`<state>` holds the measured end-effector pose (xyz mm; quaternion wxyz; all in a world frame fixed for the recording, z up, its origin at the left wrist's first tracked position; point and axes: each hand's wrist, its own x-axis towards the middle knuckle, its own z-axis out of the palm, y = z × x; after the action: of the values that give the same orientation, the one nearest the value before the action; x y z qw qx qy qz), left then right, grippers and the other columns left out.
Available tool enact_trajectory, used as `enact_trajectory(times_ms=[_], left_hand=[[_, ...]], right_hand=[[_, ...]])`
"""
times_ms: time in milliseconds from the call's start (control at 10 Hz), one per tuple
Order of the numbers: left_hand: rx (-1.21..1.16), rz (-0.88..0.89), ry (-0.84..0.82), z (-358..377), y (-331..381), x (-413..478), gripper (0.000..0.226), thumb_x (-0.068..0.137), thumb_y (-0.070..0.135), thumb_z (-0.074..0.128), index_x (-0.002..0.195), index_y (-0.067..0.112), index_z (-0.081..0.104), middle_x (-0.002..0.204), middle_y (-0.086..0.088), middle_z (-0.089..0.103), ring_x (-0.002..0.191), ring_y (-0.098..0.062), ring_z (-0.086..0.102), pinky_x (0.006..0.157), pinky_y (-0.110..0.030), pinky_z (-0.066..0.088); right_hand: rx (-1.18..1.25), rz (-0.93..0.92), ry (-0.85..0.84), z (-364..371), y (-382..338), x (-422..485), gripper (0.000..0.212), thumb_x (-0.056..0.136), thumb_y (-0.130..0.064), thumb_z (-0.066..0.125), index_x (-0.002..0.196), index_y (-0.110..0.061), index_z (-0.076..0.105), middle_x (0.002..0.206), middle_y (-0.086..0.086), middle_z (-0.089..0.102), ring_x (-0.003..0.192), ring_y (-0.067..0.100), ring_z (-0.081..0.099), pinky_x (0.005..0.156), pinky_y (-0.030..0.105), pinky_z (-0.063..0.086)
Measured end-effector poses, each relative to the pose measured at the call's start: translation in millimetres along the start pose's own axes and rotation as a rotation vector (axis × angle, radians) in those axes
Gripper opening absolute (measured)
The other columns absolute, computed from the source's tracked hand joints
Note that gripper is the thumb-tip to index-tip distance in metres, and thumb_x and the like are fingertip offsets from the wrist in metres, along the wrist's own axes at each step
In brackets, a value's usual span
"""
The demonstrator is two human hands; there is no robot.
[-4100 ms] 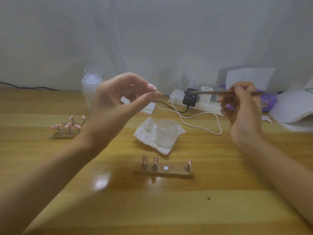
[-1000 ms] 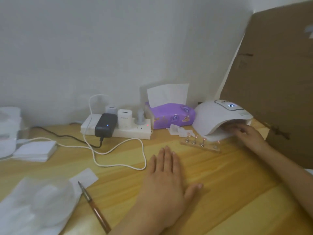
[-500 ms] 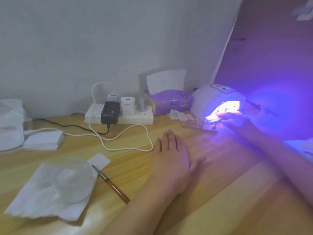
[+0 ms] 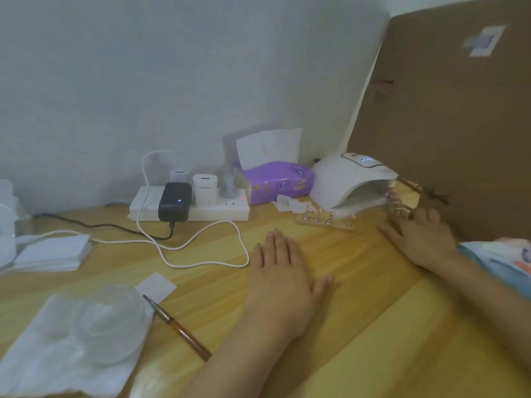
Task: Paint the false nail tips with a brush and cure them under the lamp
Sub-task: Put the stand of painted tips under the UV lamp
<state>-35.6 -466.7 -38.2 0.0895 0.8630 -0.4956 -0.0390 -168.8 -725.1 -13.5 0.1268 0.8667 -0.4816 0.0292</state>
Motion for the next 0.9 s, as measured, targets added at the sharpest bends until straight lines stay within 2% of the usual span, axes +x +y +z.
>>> enact_trajectory(times_ms=[200,300,400,500,600,700,800,900], left_hand=[[0.049,0.014,0.027,3.8,-0.8,2.0,0.086,0.099,0.065,0.014,0.156,0.004,-0.007,0.164,-0.019,-0.015,0.152,-0.03,-0.014,0.122,-0.046,-0.008],[0.043,0.017,0.009,4.6,-1.2,2.5,0.086,0.099,0.065,0.013,0.156,0.004,-0.008,0.164,-0.019,-0.015,0.152,-0.029,-0.014,0.121,-0.045,-0.009],[0.057,0.01,0.007,4.3,-0.5,1.6,0.085,0.099,0.064,0.013,0.156,0.005,-0.009,0.163,-0.019,-0.016,0.152,-0.029,-0.014,0.121,-0.045,-0.009],[0.07,-0.002,0.003,4.9,-0.3,1.5,0.085,0.099,0.064,0.013,0.156,0.006,-0.009,0.163,-0.018,-0.017,0.152,-0.029,-0.015,0.121,-0.045,-0.01],[0.066,-0.002,0.011,4.7,-0.9,2.0,0.085,0.098,0.065,0.012,0.156,0.006,-0.009,0.164,-0.017,-0.017,0.152,-0.028,-0.016,0.121,-0.044,-0.01],[0.069,-0.002,0.013,4.8,-0.7,1.0,0.085,0.098,0.065,0.013,0.156,0.007,-0.009,0.164,-0.017,-0.017,0.152,-0.028,-0.016,0.121,-0.044,-0.01],[0.067,-0.004,0.017,5.0,-1.0,1.3,0.085,0.098,0.065,0.013,0.157,0.007,-0.009,0.164,-0.016,-0.017,0.152,-0.028,-0.016,0.121,-0.044,-0.011],[0.067,-0.004,0.01,5.1,-1.3,1.9,0.085,0.098,0.065,0.013,0.157,0.007,-0.009,0.164,-0.017,-0.017,0.152,-0.028,-0.016,0.121,-0.044,-0.011]], right_hand=[[-0.011,0.132,-0.096,4.0,-5.9,26.4,0.076,0.094,-0.072,0.015,0.14,-0.022,0.048,0.148,0.022,0.035,0.133,0.037,0.03,0.106,0.048,0.029],[0.07,0.12,-0.081,2.2,-10.0,35.7,0.069,0.096,-0.068,0.019,0.148,-0.028,0.039,0.153,0.022,0.028,0.138,0.038,0.025,0.11,0.049,0.025],[0.067,-0.006,-0.015,5.9,-11.1,33.2,0.061,0.1,-0.061,0.025,0.155,-0.035,0.023,0.155,0.018,0.029,0.141,0.037,0.024,0.109,0.05,0.028],[0.062,-0.136,0.054,11.6,-2.0,26.9,0.053,0.1,-0.053,0.029,0.151,-0.037,0.031,0.15,0.007,0.04,0.135,0.033,0.033,0.106,0.051,0.032],[0.113,-0.231,0.001,12.2,8.1,29.5,0.051,0.101,-0.052,0.028,0.15,-0.04,0.032,0.154,-0.001,0.036,0.137,0.03,0.03,0.107,0.051,0.03],[0.125,-0.196,-0.044,11.6,17.3,41.1,0.053,0.1,-0.056,0.027,0.151,-0.038,0.031,0.157,-0.001,0.036,0.14,0.031,0.028,0.108,0.052,0.028],[0.159,-0.029,-0.071,9.8,18.7,51.0,0.058,0.101,-0.056,0.03,0.152,-0.029,0.029,0.15,0.01,0.044,0.139,0.038,0.029,0.108,0.053,0.029],[0.266,-0.057,-0.03,4.7,9.2,47.3,0.052,0.101,-0.039,0.044,0.15,-0.021,0.037,0.146,0.013,0.046,0.136,0.04,0.034,0.105,0.051,0.032]])
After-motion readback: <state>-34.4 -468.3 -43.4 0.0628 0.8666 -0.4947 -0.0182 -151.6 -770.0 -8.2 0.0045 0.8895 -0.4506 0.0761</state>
